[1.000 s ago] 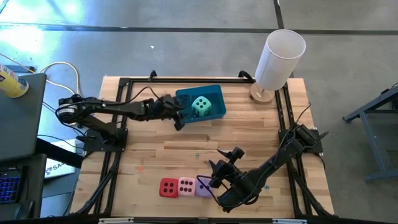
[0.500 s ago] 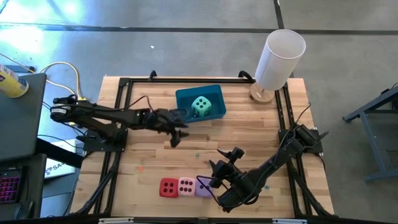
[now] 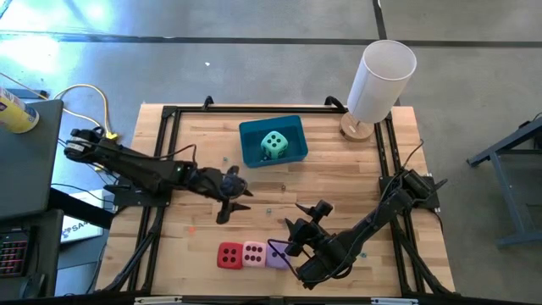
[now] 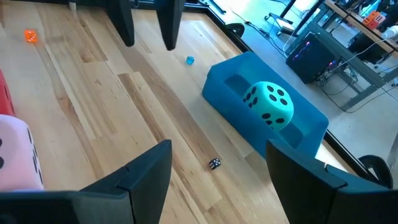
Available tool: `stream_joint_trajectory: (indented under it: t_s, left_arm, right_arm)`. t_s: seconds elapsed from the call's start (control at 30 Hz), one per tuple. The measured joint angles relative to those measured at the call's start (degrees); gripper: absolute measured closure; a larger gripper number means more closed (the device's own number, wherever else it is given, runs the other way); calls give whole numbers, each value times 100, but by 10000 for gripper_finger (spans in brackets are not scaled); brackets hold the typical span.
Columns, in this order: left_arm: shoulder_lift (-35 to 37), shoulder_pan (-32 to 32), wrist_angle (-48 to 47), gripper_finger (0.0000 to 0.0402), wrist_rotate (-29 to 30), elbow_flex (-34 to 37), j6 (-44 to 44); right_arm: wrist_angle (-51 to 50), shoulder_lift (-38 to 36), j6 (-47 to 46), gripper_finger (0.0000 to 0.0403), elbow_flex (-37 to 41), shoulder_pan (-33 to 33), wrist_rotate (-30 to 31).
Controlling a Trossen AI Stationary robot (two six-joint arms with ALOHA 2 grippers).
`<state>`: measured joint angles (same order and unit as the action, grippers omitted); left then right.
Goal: Pick & Place Dice
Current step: Put the large red dice into the blue bin
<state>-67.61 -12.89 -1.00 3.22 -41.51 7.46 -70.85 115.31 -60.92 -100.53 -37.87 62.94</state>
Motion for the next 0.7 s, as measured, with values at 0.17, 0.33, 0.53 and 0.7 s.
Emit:
stream_joint_trajectory:
  t_s: [0.17, 0.33, 0.53, 0.7]
  left_arm:
    - [2, -230, 97, 200, 167, 0, -846]
    - [2, -308, 124, 200, 160, 1, -772]
    - [2, -372, 124, 197, 158, 0, -672]
    - [2, -558, 123, 158, 158, 0, -667]
  right_arm:
    - [42, 0, 111, 154, 0, 0, 9]
    - [70, 0, 124, 154, 0, 0, 41]
    - [71, 0, 127, 154, 0, 4, 75]
    - [72, 0, 129, 154, 0, 10, 140]
